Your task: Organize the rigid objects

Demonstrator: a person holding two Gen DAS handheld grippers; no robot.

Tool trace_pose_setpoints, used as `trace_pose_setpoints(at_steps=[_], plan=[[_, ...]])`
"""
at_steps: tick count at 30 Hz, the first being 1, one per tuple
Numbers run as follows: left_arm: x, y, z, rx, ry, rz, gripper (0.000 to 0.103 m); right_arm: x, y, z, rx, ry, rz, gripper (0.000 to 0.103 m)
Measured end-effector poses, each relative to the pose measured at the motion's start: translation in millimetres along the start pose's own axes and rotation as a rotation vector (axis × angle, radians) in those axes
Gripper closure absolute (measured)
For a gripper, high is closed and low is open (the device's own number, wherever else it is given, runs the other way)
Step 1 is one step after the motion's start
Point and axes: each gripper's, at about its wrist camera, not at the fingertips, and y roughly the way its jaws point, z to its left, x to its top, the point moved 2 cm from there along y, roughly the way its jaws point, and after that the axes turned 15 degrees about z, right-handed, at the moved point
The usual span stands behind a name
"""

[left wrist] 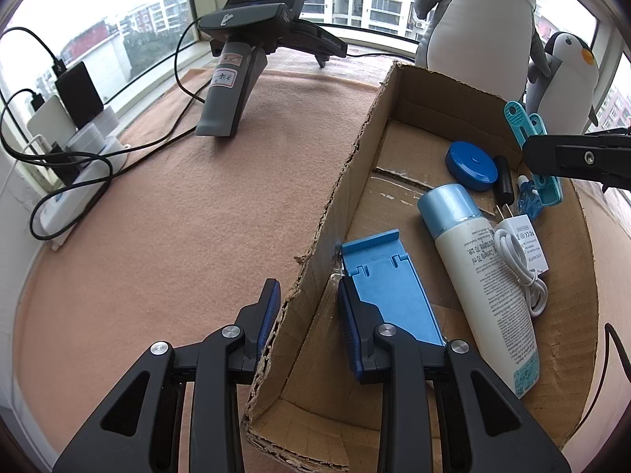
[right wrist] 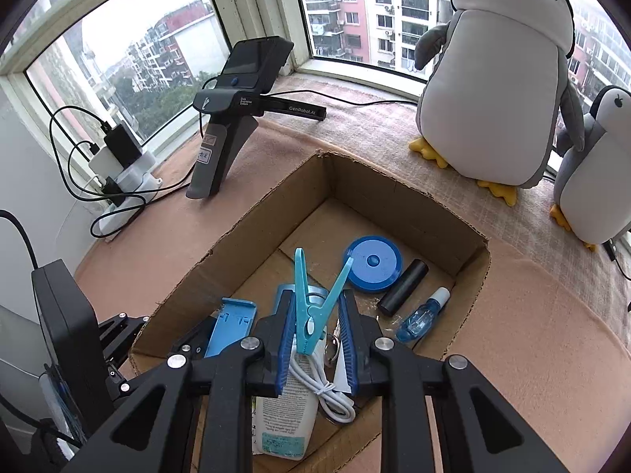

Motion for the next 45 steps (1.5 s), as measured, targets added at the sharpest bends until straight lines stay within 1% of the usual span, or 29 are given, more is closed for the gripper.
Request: trace_pose_setpoints(at_steps=[1,2,3,4,5,7,17,27,28,31,34,37,40,45], plan=[[0,0,0,0.0,0.0,0.0,0.075,0,-1,0,-0.004,0.0,-0.006,0.081],[0,0,0,0.0,0.0,0.0,0.075,0,-2,0,-0.008,-0.001,-0.01,0.07],[0,0,0,0.0,0.0,0.0,0.075,0,-3,0,-0.011,-0.004,-0.012,0.061],[0,0,0,0.0,0.0,0.0,0.075,-1,-4,0,-0.016,-0.004,-0.019,0.043],[0,0,0,0.0,0.0,0.0,0.075,-1,-7,0,-0.022,-0.002,-0.032,0.038],[0,0,0,-0.001,0.0,0.0,0.075,-1,-11,-1,-0.029,0.001,-0.05,0.038],[0,0,1,-0.002,0.002,0.0,0.075,-5,-14,-9,-0.045,0.016,-0.044,0.038],[-2,0,3,-0.008,-0.006,0.01,0.075,-27,-15,-13,-0.075,-0.002,-0.036,0.038],[-2,0,3,-0.004,-0.008,0.011,0.073,-29,-15,-13,-0.079,-0.006,-0.035,0.038],[-3,-2,3,-0.006,-0.004,0.014,0.073,-37,-15,-13,-0.094,-0.014,-0.035,0.038],[-4,-4,4,0.006,-0.001,0.01,0.065,-45,-18,-14,-0.095,-0.007,-0.04,0.038],[-5,-11,5,0.013,0.004,-0.005,0.063,-53,-23,-16,-0.095,-0.001,-0.049,0.038],[-7,-23,4,0.019,0.008,-0.027,0.051,-62,-30,-17,-0.097,0.006,-0.059,0.038],[-18,-50,-4,0.034,0.038,-0.069,0.048,-82,-50,-19,-0.119,0.013,-0.094,0.038]])
